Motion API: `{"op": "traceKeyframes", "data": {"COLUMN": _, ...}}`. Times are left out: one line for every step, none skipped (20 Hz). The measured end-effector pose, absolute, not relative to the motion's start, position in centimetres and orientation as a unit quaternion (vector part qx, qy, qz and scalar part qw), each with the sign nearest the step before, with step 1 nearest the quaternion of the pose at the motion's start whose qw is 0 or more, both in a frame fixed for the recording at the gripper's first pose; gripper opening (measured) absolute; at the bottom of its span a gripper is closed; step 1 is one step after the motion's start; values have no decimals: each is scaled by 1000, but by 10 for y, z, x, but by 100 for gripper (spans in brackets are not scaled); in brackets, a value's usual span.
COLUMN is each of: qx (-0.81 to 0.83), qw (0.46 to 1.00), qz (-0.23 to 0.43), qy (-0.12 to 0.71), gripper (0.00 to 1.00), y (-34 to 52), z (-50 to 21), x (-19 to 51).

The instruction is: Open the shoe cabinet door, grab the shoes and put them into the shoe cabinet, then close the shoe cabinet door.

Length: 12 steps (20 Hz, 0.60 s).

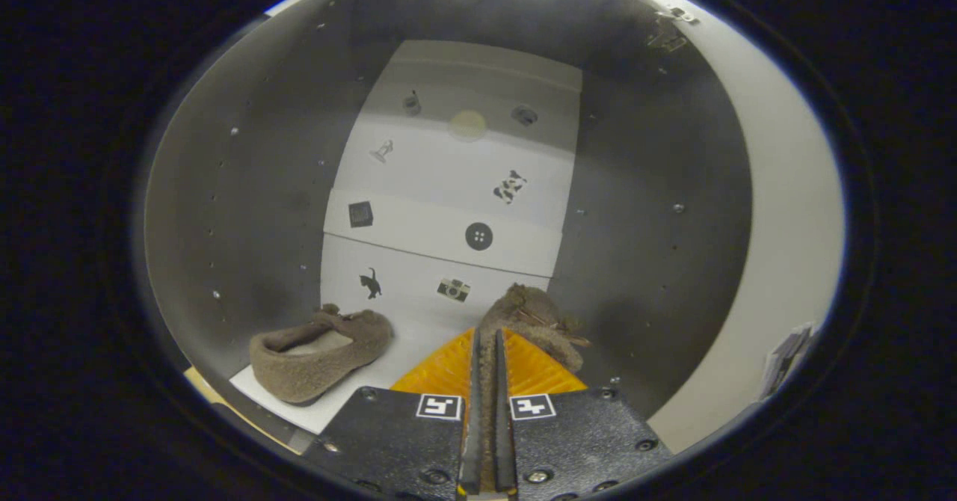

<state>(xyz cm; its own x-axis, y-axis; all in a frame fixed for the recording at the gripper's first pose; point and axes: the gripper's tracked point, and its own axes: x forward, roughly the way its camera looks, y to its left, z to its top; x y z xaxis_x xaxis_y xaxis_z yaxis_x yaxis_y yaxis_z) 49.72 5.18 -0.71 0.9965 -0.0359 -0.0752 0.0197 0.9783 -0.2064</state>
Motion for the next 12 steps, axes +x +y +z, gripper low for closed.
{"op": "traceKeyframes", "data": {"qx": -113, "qw": 993, "qz": -8, "qy": 42, "gripper": 11, "y": 54, "z": -12, "x": 503}}
{"op": "traceKeyframes", "data": {"qx": -119, "qw": 992, "qz": -7, "qy": 48, "gripper": 11, "y": 54, "z": -17, "x": 506}}
{"op": "traceKeyframes", "data": {"qx": -124, "qw": 991, "qz": -4, "qy": 57, "gripper": 11, "y": 56, "z": -26, "x": 512}}
{"op": "traceKeyframes", "data": {"qx": -127, "qw": 990, "qz": -4, "qy": 67, "gripper": 11, "y": 58, "z": -34, "x": 518}}
{"op": "traceKeyframes", "data": {"qx": -125, "qw": 989, "qz": 0, "qy": 77, "gripper": 11, "y": 62, "z": -45, "x": 527}}
{"op": "traceKeyframes", "data": {"qx": -118, "qw": 990, "qz": 3, "qy": 81, "gripper": 11, "y": 64, "z": -51, "x": 531}}
{"op": "traceKeyframes", "data": {"qx": -99, "qw": 992, "qz": 14, "qy": 70, "gripper": 11, "y": 69, "z": -49, "x": 531}}
{"op": "traceKeyframes", "data": {"qx": -75, "qw": 995, "qz": 31, "qy": 65, "gripper": 11, "y": 77, "z": -49, "x": 530}}
{"op": "traceKeyframes", "data": {"qx": -58, "qw": 995, "qz": 41, "qy": 71, "gripper": 13, "y": 83, "z": -54, "x": 530}}
{"op": "traceKeyframes", "data": {"qx": -49, "qw": 995, "qz": 50, "qy": 70, "gripper": 13, "y": 88, "z": -55, "x": 529}}
{"op": "traceKeyframes", "data": {"qx": -39, "qw": 995, "qz": 58, "qy": 67, "gripper": 14, "y": 96, "z": -55, "x": 531}}
{"op": "traceKeyframes", "data": {"qx": -28, "qw": 995, "qz": 68, "qy": 69, "gripper": 15, "y": 103, "z": -57, "x": 530}}
